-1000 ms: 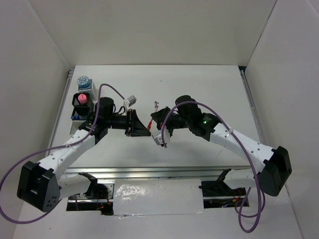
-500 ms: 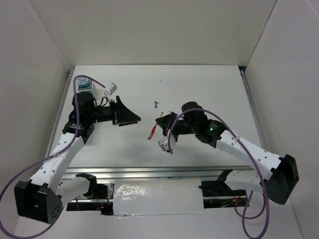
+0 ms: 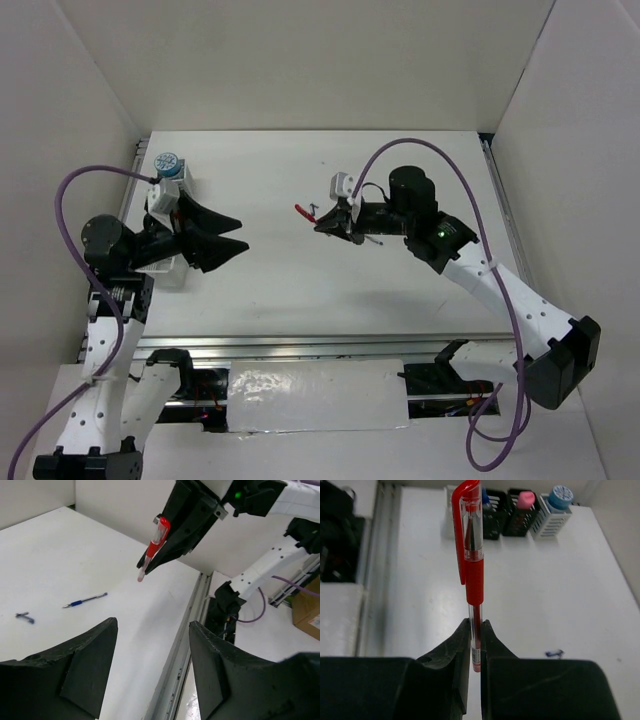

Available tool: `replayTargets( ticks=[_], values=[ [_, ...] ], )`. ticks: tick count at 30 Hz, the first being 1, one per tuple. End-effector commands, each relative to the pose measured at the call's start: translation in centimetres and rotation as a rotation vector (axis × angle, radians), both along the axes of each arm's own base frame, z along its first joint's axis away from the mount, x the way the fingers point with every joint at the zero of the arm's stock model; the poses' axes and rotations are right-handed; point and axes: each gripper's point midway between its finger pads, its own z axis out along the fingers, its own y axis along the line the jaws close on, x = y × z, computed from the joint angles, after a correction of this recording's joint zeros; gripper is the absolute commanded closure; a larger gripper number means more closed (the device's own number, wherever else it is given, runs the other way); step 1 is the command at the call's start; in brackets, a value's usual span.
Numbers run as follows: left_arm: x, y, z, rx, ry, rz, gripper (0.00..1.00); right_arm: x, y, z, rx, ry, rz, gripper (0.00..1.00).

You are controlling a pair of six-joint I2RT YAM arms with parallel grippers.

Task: Sort the stationery into containers
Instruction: Place the pen in the storage box.

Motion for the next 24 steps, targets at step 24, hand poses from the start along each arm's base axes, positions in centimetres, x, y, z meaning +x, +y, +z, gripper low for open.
replayTargets(
  ticks=[24],
  values=[
    [0.1, -5.7, 8.6, -0.284, -0.068, -0.033, 0.38, -8.3, 6.3, 7.7, 0.295, 0.574, 0.204, 1.00]
  ],
)
